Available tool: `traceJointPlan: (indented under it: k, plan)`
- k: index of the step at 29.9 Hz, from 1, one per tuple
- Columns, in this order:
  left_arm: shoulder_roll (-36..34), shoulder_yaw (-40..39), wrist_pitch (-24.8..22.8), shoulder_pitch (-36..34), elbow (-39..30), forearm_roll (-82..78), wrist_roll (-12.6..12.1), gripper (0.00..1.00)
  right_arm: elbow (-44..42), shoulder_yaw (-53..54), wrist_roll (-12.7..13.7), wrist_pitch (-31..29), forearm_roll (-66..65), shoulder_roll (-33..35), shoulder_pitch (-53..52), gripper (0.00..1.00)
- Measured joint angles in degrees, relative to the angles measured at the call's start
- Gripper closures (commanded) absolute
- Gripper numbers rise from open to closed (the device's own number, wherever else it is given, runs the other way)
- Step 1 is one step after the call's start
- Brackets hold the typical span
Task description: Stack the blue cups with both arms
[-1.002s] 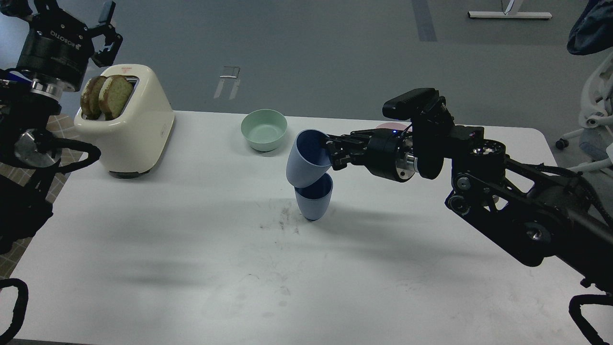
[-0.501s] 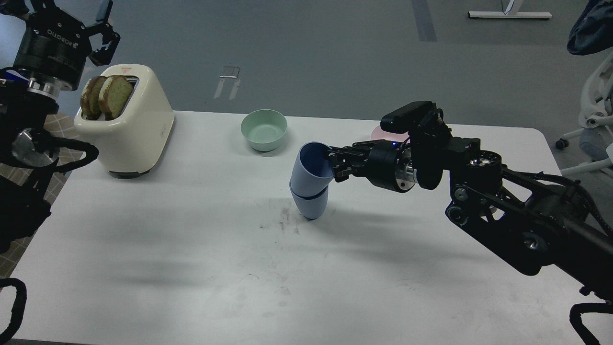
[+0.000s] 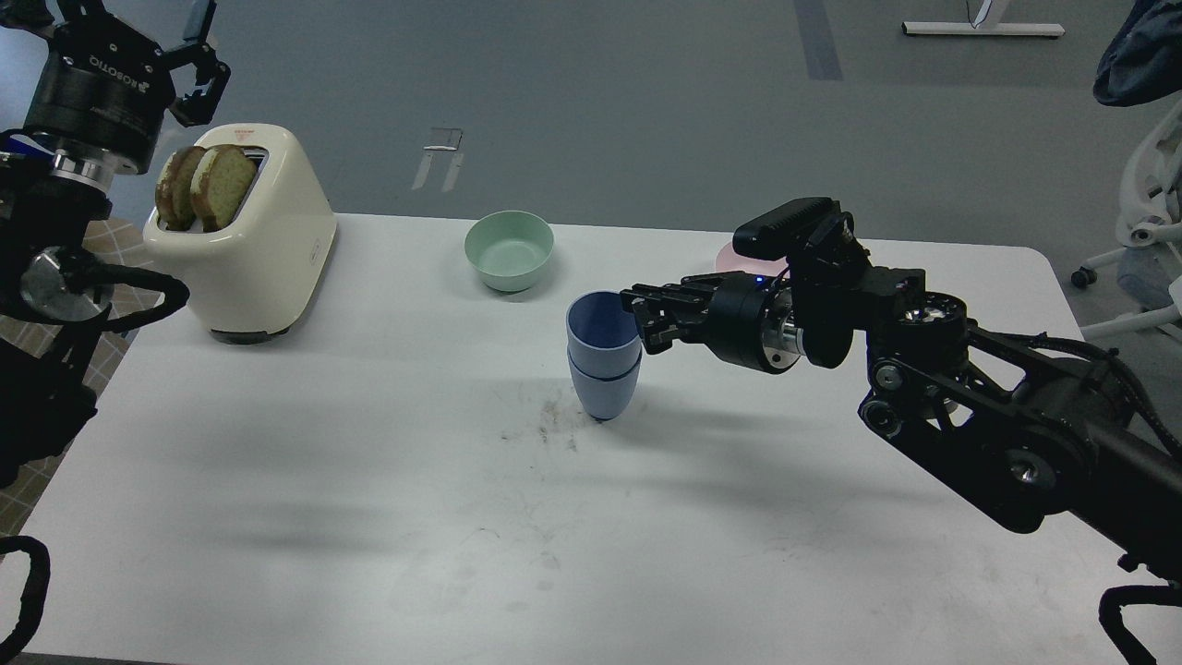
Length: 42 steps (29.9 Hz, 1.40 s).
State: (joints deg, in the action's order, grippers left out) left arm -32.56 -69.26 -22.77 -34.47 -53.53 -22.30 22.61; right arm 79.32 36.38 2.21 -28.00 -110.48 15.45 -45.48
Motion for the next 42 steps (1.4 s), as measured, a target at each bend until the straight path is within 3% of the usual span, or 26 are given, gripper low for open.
traceJointPlan:
  k: [1,2,3,4,10,16,25,33,42]
  plan:
    - [0.0,0.0,0.0,0.0,0.0,0.0,0.0,0.02,0.03,0.0,0.0,0.0,0.0,-0.05,0.06,0.58]
    - [0.0,0.0,0.0,0.0,0.0,0.0,0.0,0.02,0.04,0.0,-0.01,0.0,0.0,-0.11,0.15,0.39]
    - [0.0,0.0,0.0,0.0,0.0,0.0,0.0,0.02,0.04,0.08,-0.01,0.0,0.0,-0.21,0.23,0.27]
    - [0.0,0.0,0.0,0.0,0.0,0.0,0.0,0.02,0.04,0.42,-0.01,0.0,0.02,-0.28,0.27,0.0]
    - [0.0,0.0,-0.05,0.0,0.0,0.0,0.0,0.02,-0.37,8.85,-0.08,0.0,0.94,-1.9,0.46,0.0]
    - [-0.05,0.08,-0.23,0.01,0.0,0.0,0.0,0.02,-3.64,29.57,-0.32,0.02,1.19,-7.95,-0.19,0.0]
    - [-0.06,0.82,-0.93,0.1,-0.69,-0.06,0.11,0.02,-6.44,49.27,-0.53,0.02,5.09,-9.09,-2.21,0.0]
    - [-0.46,0.18,-1.06,-0.03,-1.64,-0.06,0.11,0.02,-12.47,55.37,-0.53,5.68,33.51,-4.32,-0.56,0.0]
    - [-2.52,-1.16,-1.69,0.31,-2.28,1.83,0.24,0.02,-20.96,59.07,-0.56,6.01,63.15,1.2,4.73,0.0]
